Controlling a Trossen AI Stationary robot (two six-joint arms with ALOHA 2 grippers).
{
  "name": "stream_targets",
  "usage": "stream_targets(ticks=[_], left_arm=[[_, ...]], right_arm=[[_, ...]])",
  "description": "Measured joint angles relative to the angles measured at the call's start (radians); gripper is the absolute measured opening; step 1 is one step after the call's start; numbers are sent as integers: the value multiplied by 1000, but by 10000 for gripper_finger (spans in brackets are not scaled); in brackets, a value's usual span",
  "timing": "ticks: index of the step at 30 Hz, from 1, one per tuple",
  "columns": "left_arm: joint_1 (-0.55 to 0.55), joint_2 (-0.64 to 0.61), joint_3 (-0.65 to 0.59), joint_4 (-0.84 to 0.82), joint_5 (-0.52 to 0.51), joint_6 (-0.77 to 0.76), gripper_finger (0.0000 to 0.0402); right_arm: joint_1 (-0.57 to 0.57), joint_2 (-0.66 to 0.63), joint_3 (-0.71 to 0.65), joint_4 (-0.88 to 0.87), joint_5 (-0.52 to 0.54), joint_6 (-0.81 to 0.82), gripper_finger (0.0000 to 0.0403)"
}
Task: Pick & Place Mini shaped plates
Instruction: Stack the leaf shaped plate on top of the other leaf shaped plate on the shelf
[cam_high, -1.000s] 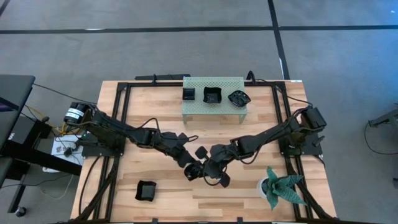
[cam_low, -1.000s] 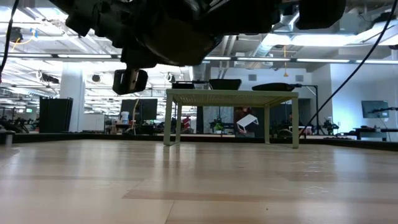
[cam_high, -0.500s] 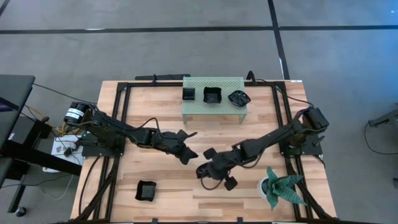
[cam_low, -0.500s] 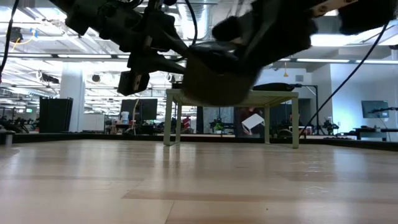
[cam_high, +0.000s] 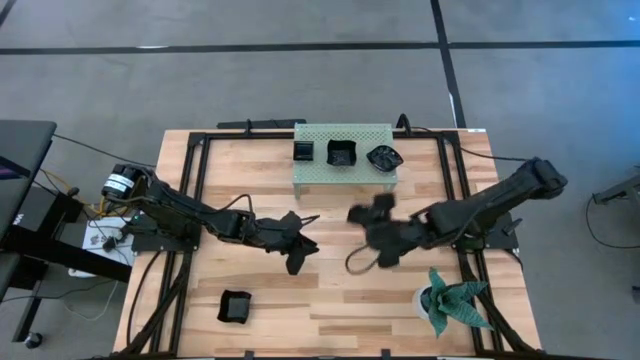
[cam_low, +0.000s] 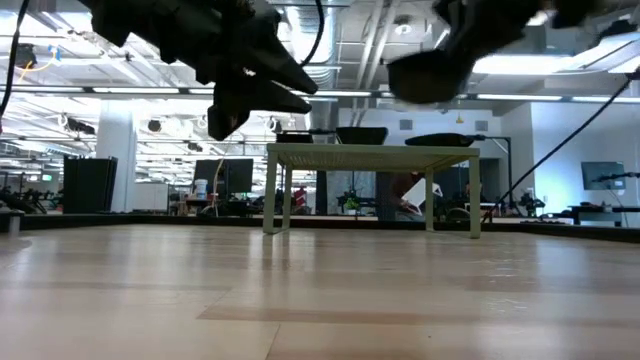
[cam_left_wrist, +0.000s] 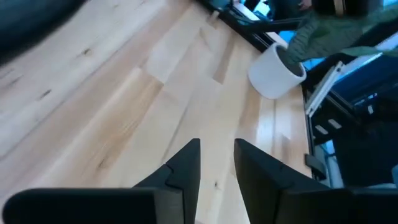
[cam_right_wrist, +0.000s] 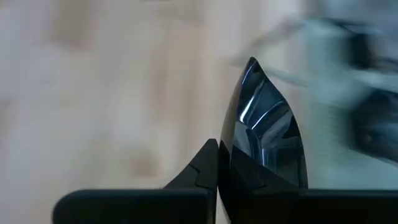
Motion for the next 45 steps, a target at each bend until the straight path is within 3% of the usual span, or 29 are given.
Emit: stream_targets(ticks=[4, 7, 14, 22, 35, 45], left_arm=[[-21, 0, 0, 13, -5, 19, 99], [-28, 0, 0, 27, -6, 19, 99], [-31, 0, 0, 51, -6, 17, 99], [-30, 0, 0, 60, -5, 19, 99], [-24, -18, 0, 71, -5, 19, 99], [-26, -50, 0, 71, 3, 64, 99]], right_arm=[[-37, -105, 0, -25, 229, 112, 7], [-97, -161, 0, -21, 290, 187, 8], [-293, -186, 0, -28, 280, 215, 9], [-486, -105, 0, -29, 182, 257, 10], [-595, -18, 0, -99, 180, 292, 10], [-610, -9, 0, -101, 108, 250, 12]])
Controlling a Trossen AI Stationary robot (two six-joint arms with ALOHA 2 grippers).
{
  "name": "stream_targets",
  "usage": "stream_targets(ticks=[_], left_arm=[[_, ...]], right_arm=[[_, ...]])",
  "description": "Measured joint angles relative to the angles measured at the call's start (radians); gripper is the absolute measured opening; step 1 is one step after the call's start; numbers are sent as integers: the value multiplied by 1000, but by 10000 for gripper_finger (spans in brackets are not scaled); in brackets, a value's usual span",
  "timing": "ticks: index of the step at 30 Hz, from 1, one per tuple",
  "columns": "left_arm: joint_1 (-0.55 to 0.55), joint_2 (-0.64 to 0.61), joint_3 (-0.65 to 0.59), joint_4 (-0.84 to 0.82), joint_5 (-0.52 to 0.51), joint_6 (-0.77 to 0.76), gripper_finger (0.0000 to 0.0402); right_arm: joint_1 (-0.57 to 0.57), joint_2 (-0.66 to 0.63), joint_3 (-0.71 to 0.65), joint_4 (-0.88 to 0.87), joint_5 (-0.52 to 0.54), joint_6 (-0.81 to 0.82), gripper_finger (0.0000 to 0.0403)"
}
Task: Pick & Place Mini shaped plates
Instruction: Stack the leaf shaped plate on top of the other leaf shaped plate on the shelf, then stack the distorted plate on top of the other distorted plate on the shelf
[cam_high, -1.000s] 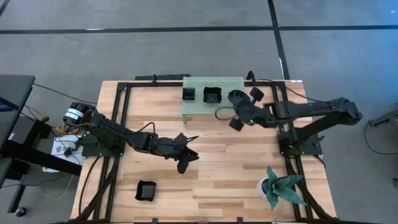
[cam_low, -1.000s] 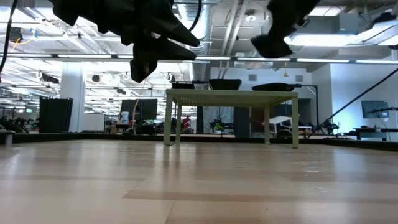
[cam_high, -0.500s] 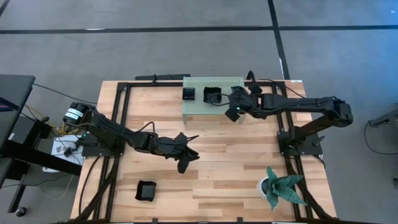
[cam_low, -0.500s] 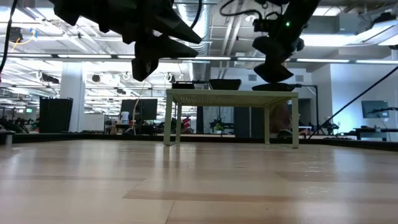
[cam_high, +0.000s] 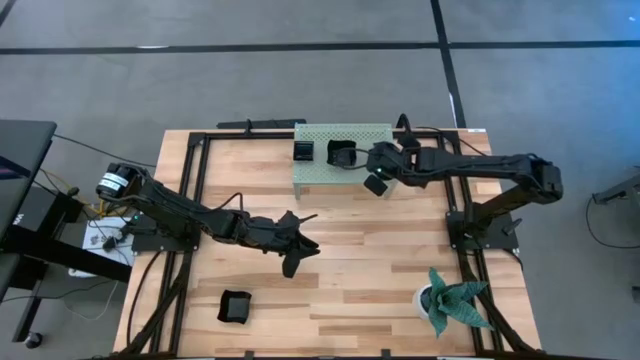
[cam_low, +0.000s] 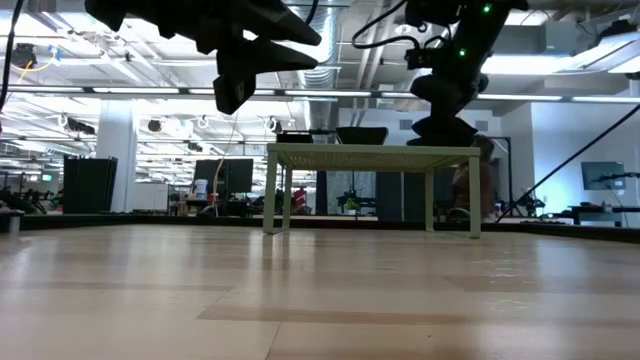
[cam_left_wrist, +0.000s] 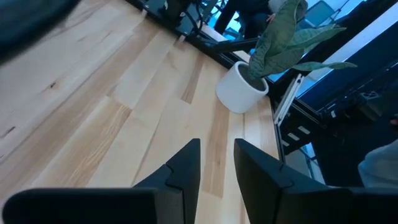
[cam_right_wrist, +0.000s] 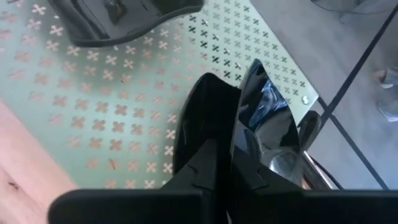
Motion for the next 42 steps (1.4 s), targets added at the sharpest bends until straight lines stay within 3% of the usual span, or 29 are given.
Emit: stream_targets(ticks=[12, 17, 23, 29, 33, 36, 39, 42], left_arm=[[-1, -1, 0, 0, 0, -3, 99], [-1, -1, 0, 0, 0, -3, 99], [-1, -1, 0, 0, 0, -3, 99], [-21, -1, 0, 0, -1, -1, 99], [-38, -1, 0, 0, 0, -1, 99], [-44, -1, 0, 1, 0, -14, 99], [-44, -1, 0, -2, 3, -55, 99], [-43, -1, 0, -19, 29, -62, 99]], right_arm=[[10, -11, 4, -4, 0, -56, 91], [69, -10, 97, -90, -5, -63, 102], [199, -10, 300, -270, -10, -7, 102], [457, -26, 376, -344, -21, 40, 101], [636, -51, 273, -330, 41, 40, 101], [720, -89, 118, -226, 235, 93, 102], [739, -147, -44, -141, 340, 158, 102], [725, -204, -173, -38, 326, 173, 101]])
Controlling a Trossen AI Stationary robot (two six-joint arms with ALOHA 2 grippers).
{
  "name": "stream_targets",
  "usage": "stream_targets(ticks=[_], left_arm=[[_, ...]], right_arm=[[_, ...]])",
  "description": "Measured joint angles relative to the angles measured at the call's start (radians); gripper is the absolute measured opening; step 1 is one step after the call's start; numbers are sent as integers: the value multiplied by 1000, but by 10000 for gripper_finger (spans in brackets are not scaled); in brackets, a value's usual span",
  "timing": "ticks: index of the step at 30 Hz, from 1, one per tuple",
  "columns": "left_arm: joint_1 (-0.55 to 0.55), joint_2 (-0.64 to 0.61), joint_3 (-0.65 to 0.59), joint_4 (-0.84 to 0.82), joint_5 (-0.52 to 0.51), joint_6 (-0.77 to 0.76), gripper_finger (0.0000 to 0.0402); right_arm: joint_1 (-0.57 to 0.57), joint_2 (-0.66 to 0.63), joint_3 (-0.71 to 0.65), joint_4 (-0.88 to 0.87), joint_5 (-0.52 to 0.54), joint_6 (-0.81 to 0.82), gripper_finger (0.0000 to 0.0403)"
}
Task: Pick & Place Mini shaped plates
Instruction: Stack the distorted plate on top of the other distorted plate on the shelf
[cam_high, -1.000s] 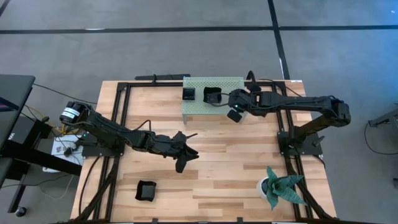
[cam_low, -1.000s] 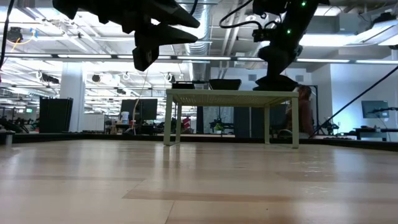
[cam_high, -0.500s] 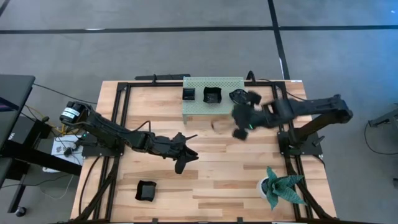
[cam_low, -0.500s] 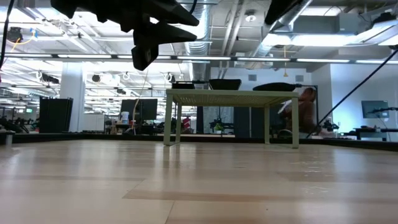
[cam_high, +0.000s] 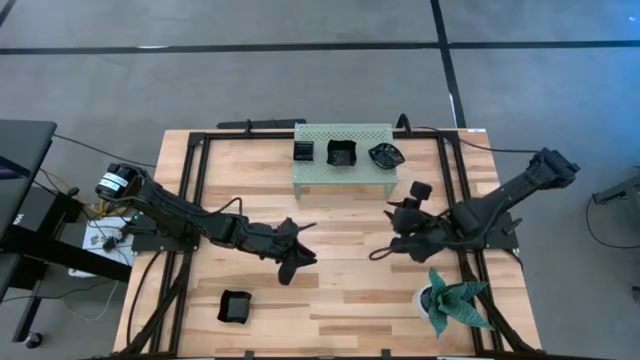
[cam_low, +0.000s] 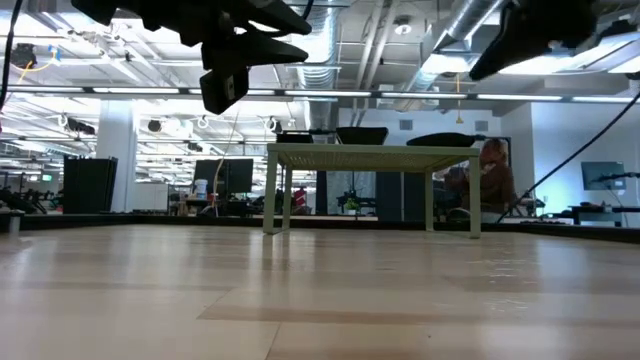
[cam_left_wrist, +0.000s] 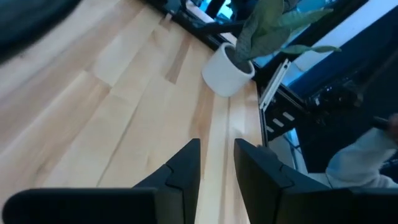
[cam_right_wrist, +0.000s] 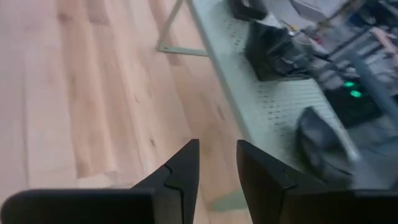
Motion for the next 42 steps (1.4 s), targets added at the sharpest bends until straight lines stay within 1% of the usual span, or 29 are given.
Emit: stream_targets(ticks=[2, 4, 5, 6, 7, 9, 11, 12, 13, 14, 15, 17, 19, 21, 22, 23, 26, 30, 33, 36, 39, 42], left_arm=[[-1, 0, 0, -3, 10, -10, 99], [0, 0, 0, -14, 12, -14, 99], [0, 0, 0, -25, 12, -14, 99], [1, 0, 0, -38, 12, -14, 99], [3, 0, 0, -52, 12, -14, 99], [4, 0, 0, -100, 27, -29, 99], [0, 0, 0, -156, 63, -88, 99], [-4, 0, 0, -191, 79, -134, 99], [-7, 0, 0, -234, 95, -185, 99], [-12, 0, 0, -281, 108, -237, 99], [-17, 0, 0, -333, 123, -284, 99], [-25, 0, 0, -447, 176, -356, 99], [-35, 0, 0, -572, 257, -369, 98], [-52, -6, -2, -673, 356, -307, 98], [-59, -9, -2, -691, 390, -250, 98], [-68, -16, -2, -692, 402, -197, 98], [-77, -54, 0, -692, 399, -99, 93], [-93, -123, 0, -758, 388, -81, 80], [-145, -148, 0, -827, 358, -67, 70], [-219, -144, -3, -871, 299, -17, 65], [-290, -117, -16, -863, 225, -43, 66], [-324, -89, -18, -861, 208, -104, 72]], right_arm=[[-9, -37, -72, 117, -32, -75, 101], [-15, -64, -148, 288, -85, -193, 101], [-19, -77, -182, 406, -127, -273, 101], [-28, -91, -212, 521, -195, -363, 101], [-40, -102, -242, 639, -290, -448, 101], [-67, -109, -295, 844, -566, -578, 101], [-97, -104, -332, 996, -830, -659, 101], [-111, -99, -341, 1057, -932, -679, 101], [-122, -95, -350, 1096, -1006, -685, 101], [-129, -90, -354, 1108, -1051, -685, 101], [-135, -81, -355, 1112, -1076, -681, 101], [-145, -67, -356, 1112, -1080, -645, 101], [-154, -52, -356, 1117, -1081, -604, 101], [-162, -40, -356, 1113, -1081, -580, 101], [-166, -32, -356, 1116, -1081, -577, 101], [-171, -26, -356, 1118, -1081, -578, 101], [-183, -12, -356, 1129, -1081, -584, 101], [-201, -13, -356, 1124, -1081, -584, 101], [-213, -19, -356, 1124, -1081, -596, 101], [-226, -20, -356, 1121, -1081, -643, 101], [-240, -20, -356, 1119, -1081, -662, 101], [-250, -20, -356, 1117, -1081, -663, 101]])
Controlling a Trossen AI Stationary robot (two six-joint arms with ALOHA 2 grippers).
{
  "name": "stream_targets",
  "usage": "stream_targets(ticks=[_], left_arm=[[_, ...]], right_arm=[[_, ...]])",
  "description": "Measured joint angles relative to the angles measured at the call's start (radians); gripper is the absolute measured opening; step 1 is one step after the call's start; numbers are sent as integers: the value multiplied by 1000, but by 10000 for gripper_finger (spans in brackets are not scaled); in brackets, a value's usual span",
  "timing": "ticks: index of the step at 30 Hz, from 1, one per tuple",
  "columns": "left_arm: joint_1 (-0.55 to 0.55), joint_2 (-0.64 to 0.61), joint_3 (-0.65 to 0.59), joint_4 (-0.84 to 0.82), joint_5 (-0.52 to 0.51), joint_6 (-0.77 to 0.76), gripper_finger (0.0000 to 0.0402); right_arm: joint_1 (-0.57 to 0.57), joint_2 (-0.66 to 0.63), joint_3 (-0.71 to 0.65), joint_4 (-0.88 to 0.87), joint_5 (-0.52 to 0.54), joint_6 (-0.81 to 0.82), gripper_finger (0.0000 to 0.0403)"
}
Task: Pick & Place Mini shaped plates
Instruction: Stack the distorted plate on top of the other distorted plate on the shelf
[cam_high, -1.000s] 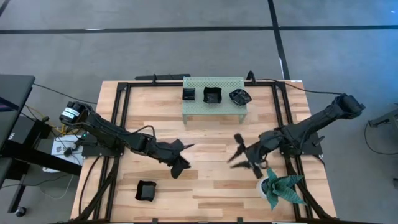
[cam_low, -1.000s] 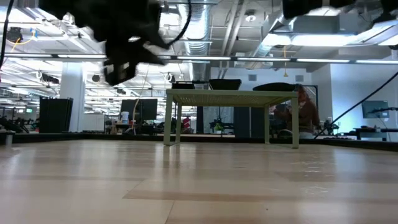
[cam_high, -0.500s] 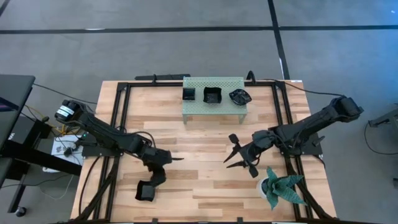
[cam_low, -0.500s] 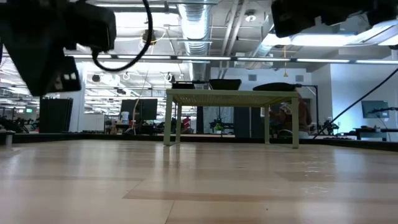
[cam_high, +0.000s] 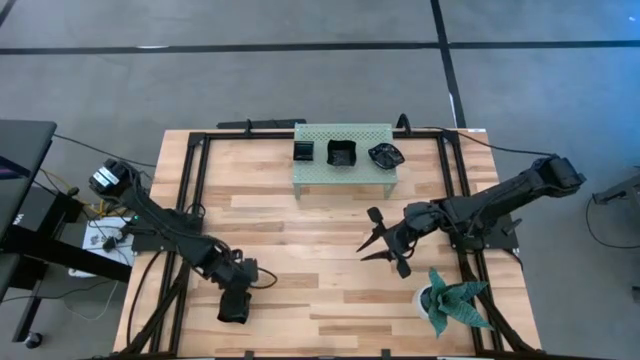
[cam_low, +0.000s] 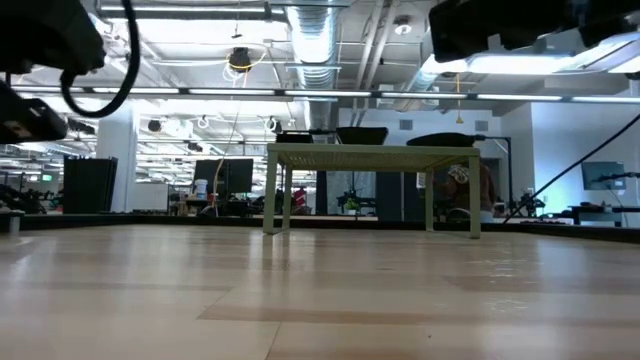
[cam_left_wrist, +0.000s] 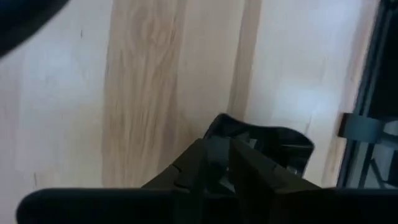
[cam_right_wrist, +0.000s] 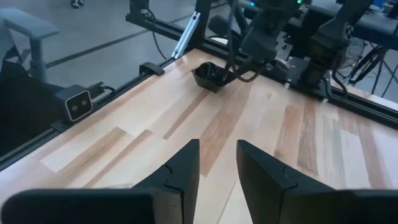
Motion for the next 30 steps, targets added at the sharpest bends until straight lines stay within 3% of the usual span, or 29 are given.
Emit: stream_targets(ticks=[19, 23, 28, 30], left_arm=[[-27, 15, -65, -4, 4, -105, 116], [-27, 15, -69, 7, 4, -105, 90], [-4, 15, -69, 19, 2, -105, 14], [10, 15, -69, 31, 0, -105, 9]], right_arm=[[-47, 0, 0, 20, 0, -37, 101], [-53, 0, 0, 43, 0, -37, 101], [-79, 0, 0, 94, 27, -36, 101], [-91, 0, 0, 102, 31, -36, 101]])
